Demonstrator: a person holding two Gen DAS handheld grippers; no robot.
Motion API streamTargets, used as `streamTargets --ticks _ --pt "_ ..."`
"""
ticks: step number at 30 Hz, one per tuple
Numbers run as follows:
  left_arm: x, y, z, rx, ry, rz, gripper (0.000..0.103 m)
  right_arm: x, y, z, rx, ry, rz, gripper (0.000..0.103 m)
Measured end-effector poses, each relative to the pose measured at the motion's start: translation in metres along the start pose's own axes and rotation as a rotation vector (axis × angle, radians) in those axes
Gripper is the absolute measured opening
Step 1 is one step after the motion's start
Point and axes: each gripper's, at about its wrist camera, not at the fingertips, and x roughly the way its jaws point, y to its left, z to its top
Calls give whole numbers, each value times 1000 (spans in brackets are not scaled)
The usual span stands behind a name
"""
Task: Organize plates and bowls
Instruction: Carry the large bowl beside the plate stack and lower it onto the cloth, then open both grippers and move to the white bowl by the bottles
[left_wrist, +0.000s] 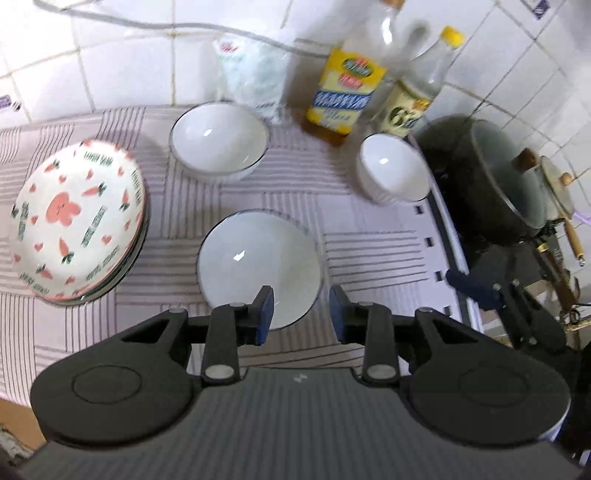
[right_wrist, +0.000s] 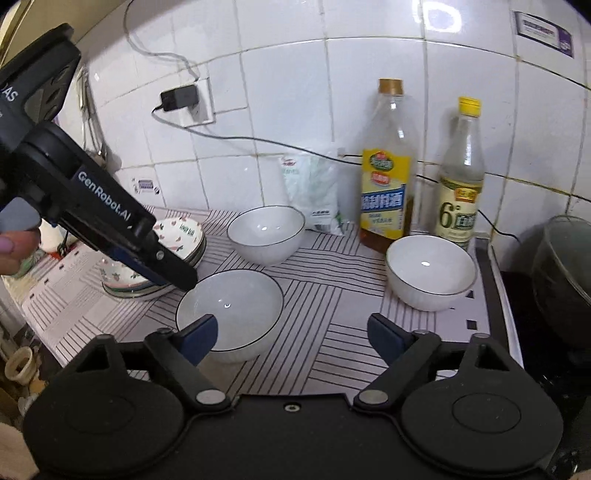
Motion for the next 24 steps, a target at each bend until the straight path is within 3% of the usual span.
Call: streamTargets --ticks 2,8,18,24 --pt "-3 -7 5 24 -16 -11 32 -5 -5 1 41 -5 -5 82" --pt "-6 -24 22 99 -57 -42 34 -4 -20 8 187 6 -29 81" --pt "21 -33 58 201 -33 -75 36 3 -30 18 343 -14 -154 82" --pt "43 -41 73 256 -59 -86 39 31 -52 11 481 -40 -220 82"
